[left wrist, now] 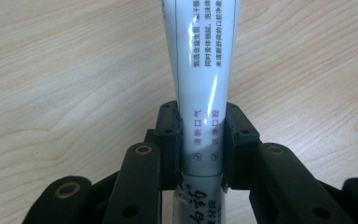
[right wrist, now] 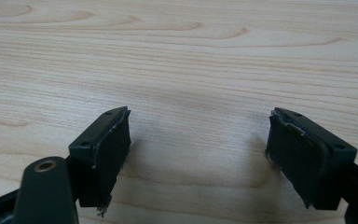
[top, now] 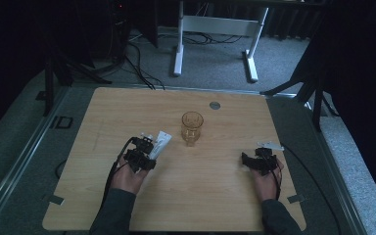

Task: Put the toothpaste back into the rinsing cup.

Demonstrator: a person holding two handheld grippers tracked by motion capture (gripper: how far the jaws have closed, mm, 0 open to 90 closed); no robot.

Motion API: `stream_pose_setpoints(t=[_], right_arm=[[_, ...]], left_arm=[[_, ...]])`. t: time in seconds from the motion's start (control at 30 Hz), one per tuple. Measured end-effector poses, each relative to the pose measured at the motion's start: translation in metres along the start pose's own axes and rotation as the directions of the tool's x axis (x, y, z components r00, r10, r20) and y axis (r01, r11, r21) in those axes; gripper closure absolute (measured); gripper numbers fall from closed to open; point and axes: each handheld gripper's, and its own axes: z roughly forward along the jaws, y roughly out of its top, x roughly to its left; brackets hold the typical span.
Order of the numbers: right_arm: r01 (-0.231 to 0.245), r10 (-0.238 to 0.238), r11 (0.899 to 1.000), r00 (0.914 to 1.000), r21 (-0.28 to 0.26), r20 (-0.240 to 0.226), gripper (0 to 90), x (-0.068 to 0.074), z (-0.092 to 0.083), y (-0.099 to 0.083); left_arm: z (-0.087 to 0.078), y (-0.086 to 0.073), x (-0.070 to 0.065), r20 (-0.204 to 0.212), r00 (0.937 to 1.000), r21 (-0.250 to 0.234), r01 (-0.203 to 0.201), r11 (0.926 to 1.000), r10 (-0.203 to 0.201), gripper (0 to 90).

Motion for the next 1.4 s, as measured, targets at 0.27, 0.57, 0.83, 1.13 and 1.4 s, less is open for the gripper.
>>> stream_pose_setpoints(t=[0.27, 0.57, 0.83, 1.13, 1.4], right_arm=[[0.0, 0.0, 1.0, 1.0, 0.0, 0.0, 21.3, 0.0, 0.0, 0.0], [0.001, -0.001, 1.0, 1.0, 0.0, -0.001, 21.3, 0.0, 0.0, 0.0], [0.001, -0.001, 1.0, 1.0, -0.001, -0.002, 21.3, 0.0, 0.0, 0.0], [0.002, -0.002, 1.0, 1.0, -0.001, -0.002, 21.3, 0.0, 0.0, 0.0], [0.002, -0.002, 1.0, 1.0, 0.0, -0.003, 21.3, 0.0, 0.0, 0.0]], left_arm=[[-0.004, 0.002, -0.002, 0.018, 0.9998, -0.088, 0.0, 0.9961, 0.002, 71.6], [-0.004, 0.005, -0.003, 0.01, 0.9999, -0.147, -0.005, 0.9891, 0.007, 71.5], [-0.005, 0.007, -0.002, 0.022, 0.9998, -0.182, 0.003, 0.9833, 0.001, 71.5], [-0.006, 0.012, 0.001, 0.032, 0.9994, -0.222, 0.015, 0.975, -0.008, 71.5], [-0.001, 0.013, 0.002, 0.024, 0.9997, -0.246, 0.011, 0.9691, -0.005, 71.5]])
